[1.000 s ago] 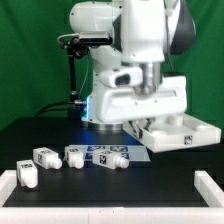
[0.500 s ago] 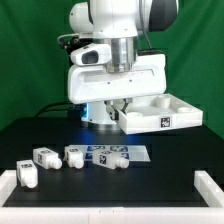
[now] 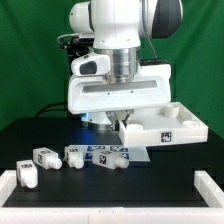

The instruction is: Assemble one leg

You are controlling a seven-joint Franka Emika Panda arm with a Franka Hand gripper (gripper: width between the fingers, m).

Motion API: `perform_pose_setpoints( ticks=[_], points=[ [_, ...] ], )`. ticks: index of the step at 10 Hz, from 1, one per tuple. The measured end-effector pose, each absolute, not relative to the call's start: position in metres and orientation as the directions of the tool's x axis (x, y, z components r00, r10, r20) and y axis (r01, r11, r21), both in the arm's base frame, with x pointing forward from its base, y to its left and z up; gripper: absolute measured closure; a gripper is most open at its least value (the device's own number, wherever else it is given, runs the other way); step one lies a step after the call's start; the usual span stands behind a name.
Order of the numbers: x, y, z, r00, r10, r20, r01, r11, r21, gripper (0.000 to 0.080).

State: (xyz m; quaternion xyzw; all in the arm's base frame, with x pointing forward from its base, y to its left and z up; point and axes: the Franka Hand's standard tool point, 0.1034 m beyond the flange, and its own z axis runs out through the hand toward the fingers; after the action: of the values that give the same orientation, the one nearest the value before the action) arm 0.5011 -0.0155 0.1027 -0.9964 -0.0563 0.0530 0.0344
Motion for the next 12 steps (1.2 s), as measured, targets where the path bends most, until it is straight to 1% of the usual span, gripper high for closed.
perform_pose_setpoints(
  ticks=[1,2,6,7,8,9,10,12],
  points=[
    [0.513,-0.029,0.107,0.985,0.153,-0.079,0.148,-0.986,-0.074,0.0745],
    [0.509,-0.028,0.104,0.987,0.135,-0.084,0.129,-0.989,-0.071,0.0745],
    [0.509,-0.028,0.100,0.988,0.123,-0.091,0.117,-0.991,-0.068,0.0745],
    [0.520,-0.033,0.095,0.994,0.062,-0.095,0.056,-0.997,-0.056,0.0745],
    [0.534,-0.035,0.091,0.996,0.028,-0.088,0.024,-0.998,-0.052,0.0745],
    [0.552,-0.039,0.080,0.996,-0.013,-0.086,-0.017,-0.999,-0.045,0.0745],
    [0.569,-0.041,0.068,0.994,-0.062,-0.091,-0.067,-0.996,-0.054,0.0745],
    [0.571,-0.041,0.066,0.995,-0.054,-0.090,-0.059,-0.997,-0.054,0.0745]
  ],
)
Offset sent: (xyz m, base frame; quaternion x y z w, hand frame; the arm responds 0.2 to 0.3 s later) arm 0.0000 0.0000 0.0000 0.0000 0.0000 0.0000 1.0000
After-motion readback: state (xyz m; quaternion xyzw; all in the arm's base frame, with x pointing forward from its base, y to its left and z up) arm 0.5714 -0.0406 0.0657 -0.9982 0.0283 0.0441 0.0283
